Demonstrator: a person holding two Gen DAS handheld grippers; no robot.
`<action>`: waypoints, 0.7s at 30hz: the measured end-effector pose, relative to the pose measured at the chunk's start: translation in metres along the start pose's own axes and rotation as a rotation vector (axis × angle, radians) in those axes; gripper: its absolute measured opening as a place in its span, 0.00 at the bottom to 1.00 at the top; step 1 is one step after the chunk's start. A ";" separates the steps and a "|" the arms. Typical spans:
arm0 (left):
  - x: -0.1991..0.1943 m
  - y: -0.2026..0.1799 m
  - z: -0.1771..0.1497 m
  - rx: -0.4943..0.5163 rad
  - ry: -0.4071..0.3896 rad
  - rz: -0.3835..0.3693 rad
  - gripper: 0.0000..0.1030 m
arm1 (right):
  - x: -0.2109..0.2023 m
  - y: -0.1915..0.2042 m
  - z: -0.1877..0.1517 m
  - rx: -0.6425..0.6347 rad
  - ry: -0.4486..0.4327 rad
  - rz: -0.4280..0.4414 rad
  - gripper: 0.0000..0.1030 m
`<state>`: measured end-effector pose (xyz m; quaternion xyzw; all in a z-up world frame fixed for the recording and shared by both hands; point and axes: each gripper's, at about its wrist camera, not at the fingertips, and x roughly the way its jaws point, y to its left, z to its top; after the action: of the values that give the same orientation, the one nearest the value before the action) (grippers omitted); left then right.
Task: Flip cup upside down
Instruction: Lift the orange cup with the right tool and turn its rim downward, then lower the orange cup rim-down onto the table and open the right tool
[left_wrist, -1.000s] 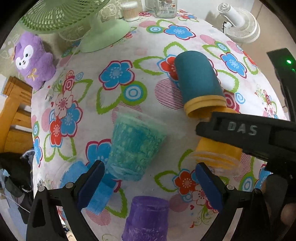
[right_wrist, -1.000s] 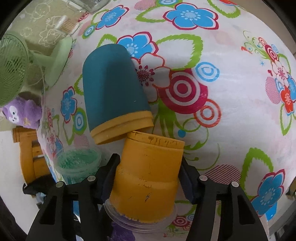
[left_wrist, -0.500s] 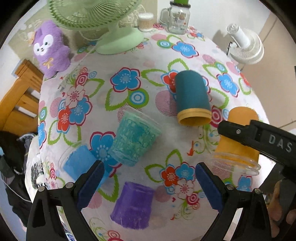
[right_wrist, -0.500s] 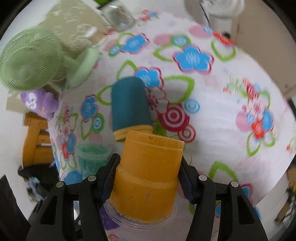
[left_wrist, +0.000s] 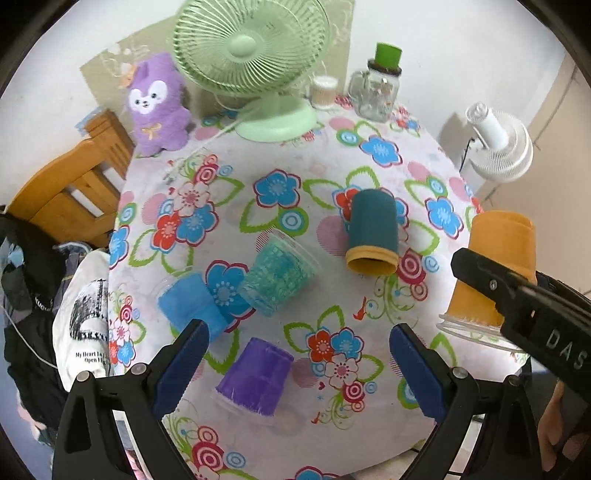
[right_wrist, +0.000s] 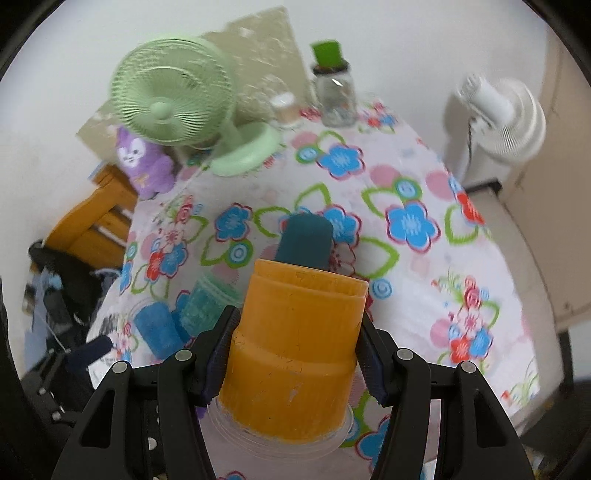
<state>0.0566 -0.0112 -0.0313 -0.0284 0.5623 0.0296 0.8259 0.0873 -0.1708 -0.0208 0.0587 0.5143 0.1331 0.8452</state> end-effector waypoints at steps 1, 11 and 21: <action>-0.004 0.001 -0.002 -0.015 -0.011 0.003 0.96 | -0.004 0.002 -0.001 -0.027 -0.021 0.004 0.61; 0.004 0.012 -0.035 -0.088 -0.053 0.030 0.97 | 0.004 0.009 -0.032 -0.214 -0.234 0.017 0.61; 0.057 0.029 -0.075 -0.138 -0.045 0.062 0.97 | 0.085 0.008 -0.074 -0.278 -0.384 0.045 0.61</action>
<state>0.0054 0.0128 -0.1121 -0.0671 0.5406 0.0943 0.8333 0.0572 -0.1412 -0.1259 -0.0224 0.3193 0.2079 0.9243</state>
